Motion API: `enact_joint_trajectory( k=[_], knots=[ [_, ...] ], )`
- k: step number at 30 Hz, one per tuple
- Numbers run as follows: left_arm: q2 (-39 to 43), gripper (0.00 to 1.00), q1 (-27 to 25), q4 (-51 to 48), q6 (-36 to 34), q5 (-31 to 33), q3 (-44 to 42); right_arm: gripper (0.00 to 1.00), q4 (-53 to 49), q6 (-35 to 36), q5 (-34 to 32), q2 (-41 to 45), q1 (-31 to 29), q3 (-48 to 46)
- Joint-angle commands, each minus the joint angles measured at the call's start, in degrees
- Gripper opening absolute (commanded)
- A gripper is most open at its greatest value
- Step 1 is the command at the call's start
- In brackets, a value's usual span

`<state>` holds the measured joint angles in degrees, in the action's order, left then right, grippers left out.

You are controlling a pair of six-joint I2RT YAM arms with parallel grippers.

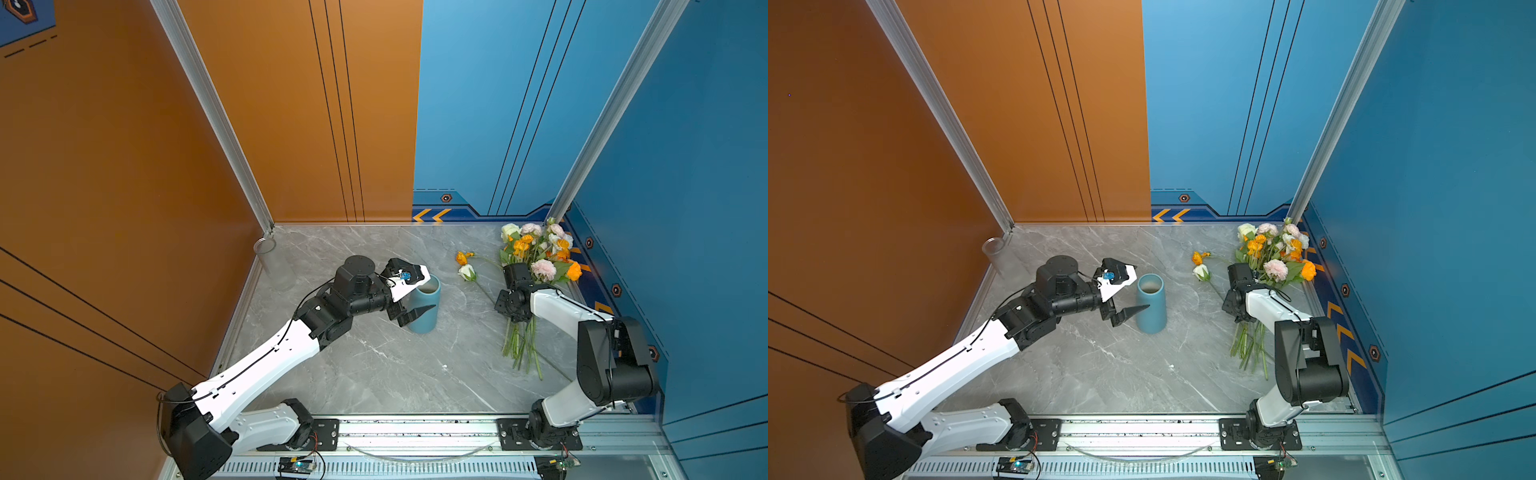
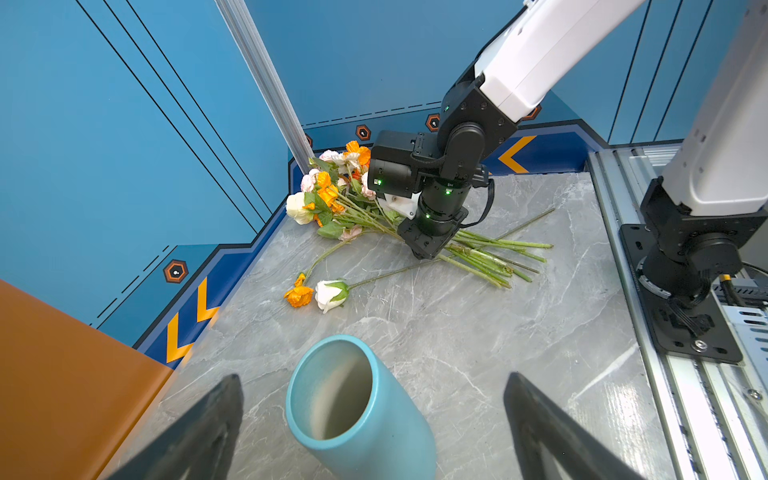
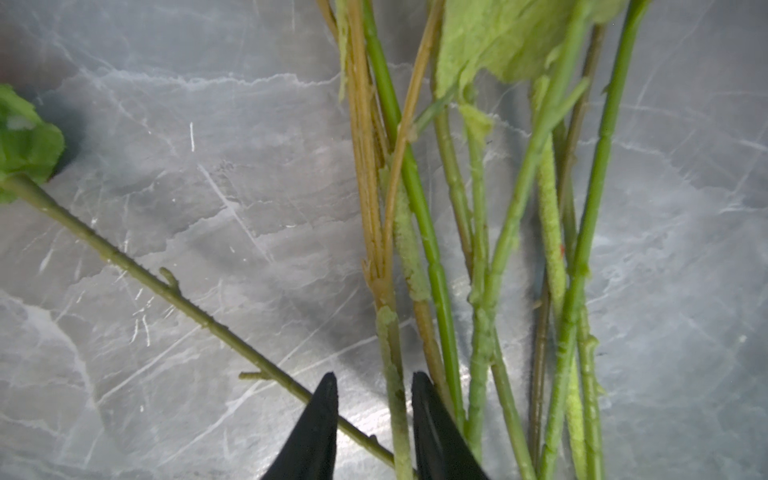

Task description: Arrange the flowers into the vase

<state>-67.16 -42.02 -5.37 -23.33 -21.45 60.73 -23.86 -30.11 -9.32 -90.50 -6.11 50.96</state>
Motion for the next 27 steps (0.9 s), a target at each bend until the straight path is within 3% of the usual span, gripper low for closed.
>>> enact_joint_trajectory(
  k=[1,15,22,27],
  knots=[
    [-0.25,0.98,-0.23,0.84,-0.31,0.45,-0.96,0.32,-0.66,-0.92,-2.18,0.05,-0.61,1.41],
    [-0.34,0.98,-0.32,0.8,-0.53,0.69,-0.96,0.29,0.6,0.76,-0.44,-6.5,2.79,3.85],
    [-0.12,0.98,-0.25,0.66,-0.75,0.78,-0.96,0.2,0.52,2.19,-1.45,-5.04,1.59,5.24],
    [-0.15,0.98,-0.2,0.61,-0.66,0.64,-0.88,0.08,-1.34,3.36,-5.08,-2.31,-1.02,6.08]
  ],
)
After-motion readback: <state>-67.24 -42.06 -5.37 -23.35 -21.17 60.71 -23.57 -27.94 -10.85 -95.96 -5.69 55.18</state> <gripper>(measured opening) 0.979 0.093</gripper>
